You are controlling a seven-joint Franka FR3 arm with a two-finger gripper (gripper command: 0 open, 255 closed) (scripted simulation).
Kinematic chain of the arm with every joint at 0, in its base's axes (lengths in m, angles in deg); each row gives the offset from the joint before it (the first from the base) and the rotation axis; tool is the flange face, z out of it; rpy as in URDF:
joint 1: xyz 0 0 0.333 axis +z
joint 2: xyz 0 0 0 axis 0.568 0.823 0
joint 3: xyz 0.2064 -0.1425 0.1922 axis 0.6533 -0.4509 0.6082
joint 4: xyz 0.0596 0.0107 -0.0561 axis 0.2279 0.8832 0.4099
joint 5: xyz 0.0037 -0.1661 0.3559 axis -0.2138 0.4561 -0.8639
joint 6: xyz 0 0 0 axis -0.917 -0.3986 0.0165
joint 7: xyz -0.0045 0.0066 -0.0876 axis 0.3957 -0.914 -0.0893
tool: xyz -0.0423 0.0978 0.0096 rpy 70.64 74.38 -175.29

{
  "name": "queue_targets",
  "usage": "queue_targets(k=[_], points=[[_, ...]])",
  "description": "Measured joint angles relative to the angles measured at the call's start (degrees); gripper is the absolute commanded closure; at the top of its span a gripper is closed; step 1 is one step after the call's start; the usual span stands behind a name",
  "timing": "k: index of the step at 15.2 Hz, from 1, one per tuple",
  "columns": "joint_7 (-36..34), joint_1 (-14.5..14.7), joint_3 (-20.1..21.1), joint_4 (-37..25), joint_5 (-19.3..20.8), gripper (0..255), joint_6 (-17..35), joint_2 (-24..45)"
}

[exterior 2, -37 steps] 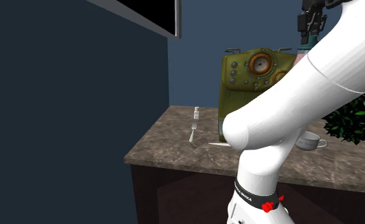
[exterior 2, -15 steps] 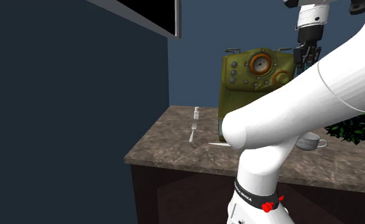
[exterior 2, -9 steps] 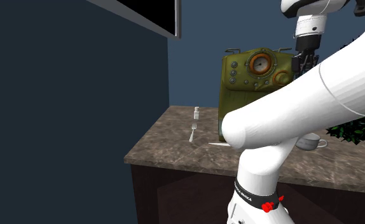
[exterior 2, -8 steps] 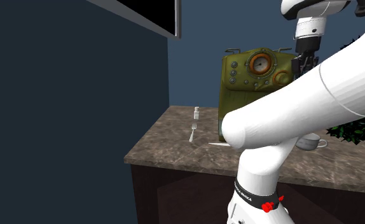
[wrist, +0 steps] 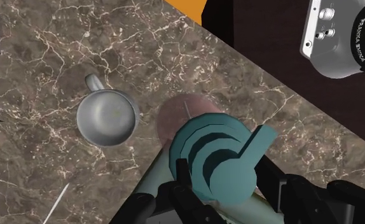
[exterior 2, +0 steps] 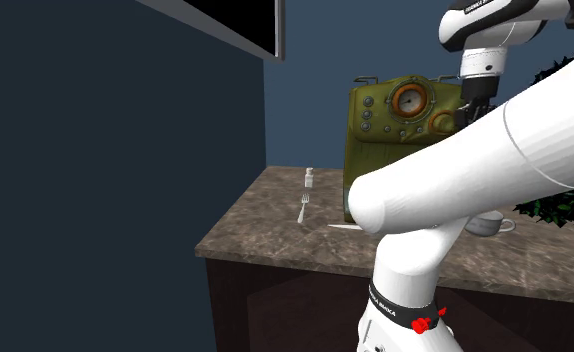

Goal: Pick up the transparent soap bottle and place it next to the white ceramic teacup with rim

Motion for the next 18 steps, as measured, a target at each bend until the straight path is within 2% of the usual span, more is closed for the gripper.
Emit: queue_targets(k=[7, 11, 13, 16, 18], points=[[-0.8, -0.8, -1.9, 4.3, 2.0, 255, 5.5, -1.2], [-0.7, -2.1, -3.7, 6.0, 2.7, 255, 15.3, -0.3], [-0.6, -4.6, -3.4, 9.0, 2.8, 255, 23.0, -0.3], [0.8, -7.0, -3.1, 9.1, 1.3, 255, 29.0, 3.1], [1.3, -10.8, -0.6, 12.1, 0.8, 255, 31.6, 2.4]])
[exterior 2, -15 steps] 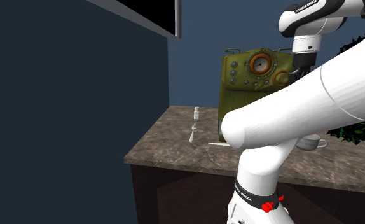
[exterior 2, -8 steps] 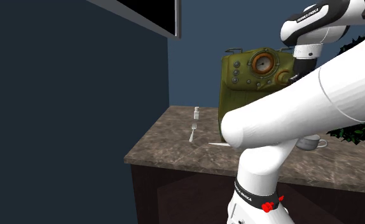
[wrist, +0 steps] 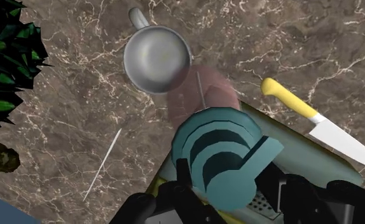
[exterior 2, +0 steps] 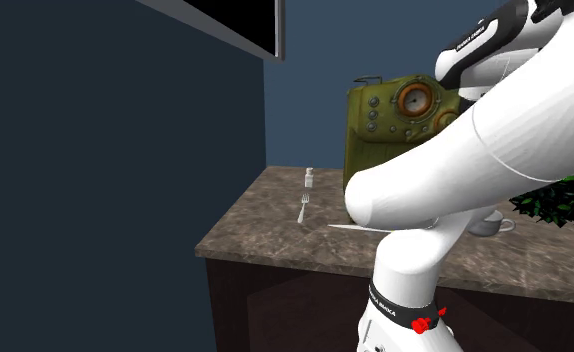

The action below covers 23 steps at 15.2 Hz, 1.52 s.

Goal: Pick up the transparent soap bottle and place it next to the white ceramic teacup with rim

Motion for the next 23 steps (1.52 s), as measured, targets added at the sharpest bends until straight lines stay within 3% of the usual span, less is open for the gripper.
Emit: queue_targets(k=[6, 7, 12, 15, 17, 19, 23], points=[[3.3, -3.5, 2.2, -2.2, -4.0, 255, 1.2, 4.9], [3.9, -4.0, 2.4, -2.4, -4.6, 0, 1.9, 5.7], [7.5, -5.4, 1.8, -1.4, -5.0, 0, 3.2, 5.6], [6.9, -8.6, 6.3, -0.6, -7.2, 0, 2.9, 5.8], [6.9, -9.0, 9.9, -3.6, -9.5, 0, -5.9, 6.5], [8.1, -9.6, 10.6, -5.0, -10.5, 0, -12.7, 6.6], [8.9, -10.2, 10.7, -5.0, -10.7, 0, -14.2, 6.5]])
